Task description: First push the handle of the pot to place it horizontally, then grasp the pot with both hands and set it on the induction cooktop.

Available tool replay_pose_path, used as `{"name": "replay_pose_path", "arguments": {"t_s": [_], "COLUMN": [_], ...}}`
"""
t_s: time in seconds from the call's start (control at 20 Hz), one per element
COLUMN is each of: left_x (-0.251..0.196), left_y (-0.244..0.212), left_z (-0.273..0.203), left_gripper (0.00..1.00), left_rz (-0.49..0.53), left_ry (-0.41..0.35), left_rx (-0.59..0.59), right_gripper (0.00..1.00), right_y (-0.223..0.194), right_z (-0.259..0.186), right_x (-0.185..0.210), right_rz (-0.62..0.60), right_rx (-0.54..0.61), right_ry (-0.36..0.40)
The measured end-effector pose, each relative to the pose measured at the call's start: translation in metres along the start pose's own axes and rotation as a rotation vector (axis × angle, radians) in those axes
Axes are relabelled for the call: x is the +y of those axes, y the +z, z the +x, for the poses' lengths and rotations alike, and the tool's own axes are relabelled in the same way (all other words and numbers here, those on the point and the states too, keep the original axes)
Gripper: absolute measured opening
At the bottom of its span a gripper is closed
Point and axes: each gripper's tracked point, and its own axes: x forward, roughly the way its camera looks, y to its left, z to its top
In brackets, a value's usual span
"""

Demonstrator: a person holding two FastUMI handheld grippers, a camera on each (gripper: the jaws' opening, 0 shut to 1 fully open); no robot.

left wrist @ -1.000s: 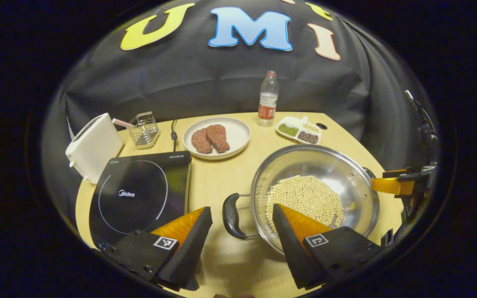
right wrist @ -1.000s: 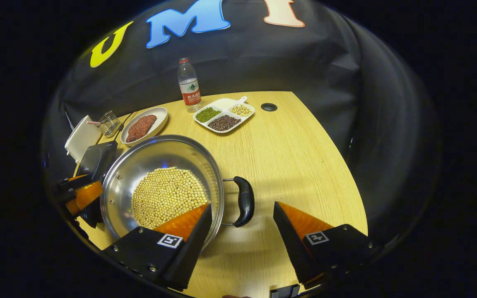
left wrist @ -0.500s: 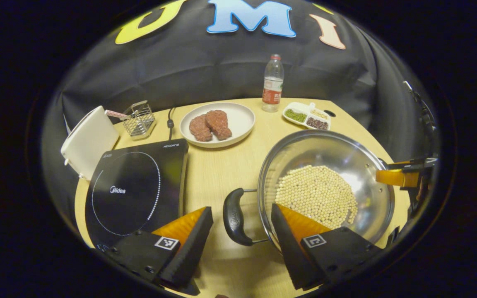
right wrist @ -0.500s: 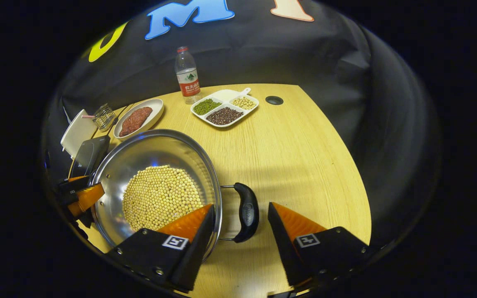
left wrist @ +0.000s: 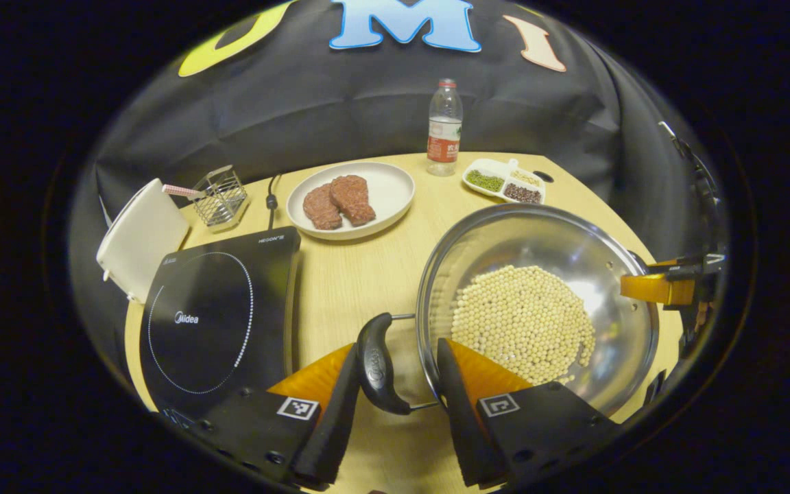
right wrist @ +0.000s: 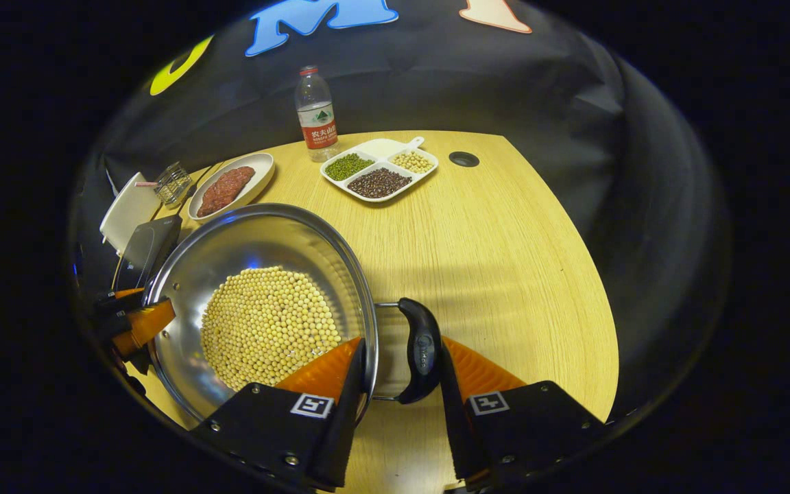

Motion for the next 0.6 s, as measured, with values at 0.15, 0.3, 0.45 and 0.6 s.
{"name": "replay_pose_path", "arguments": {"t_s": [0.15,0.3,0.45,0.6], "left_x": [0.000,0.000,-0.001,0.002], "left_y": [0.001,0.002,0.001,0.006], "left_z": [-0.001,-0.004,-0.009,-0.023], "left_gripper": [0.67,0.61,0.62,0.59], "left_rz": [0.001,0.027,0.037,0.052], "left_ry": [0.004,0.009,0.011,0.012], "left_rx": [0.000,-0.006,-0.005,-0.022], "right_gripper": [0.51,0.51,0.51,0.51], "right_y": [-0.001,-0.001,-0.003,-0.007], "right_z": [-0.001,-0.001,-0.006,-0.018], "right_x": [0.000,0.000,0.001,0.004], "right_rz": [-0.010,-0.030,-0.015,0.001], "right_rx": [0.006,-0.001,-0.002,-0.008], "right_ry": [0.000,-0.007,-0.008,-0.005]}}
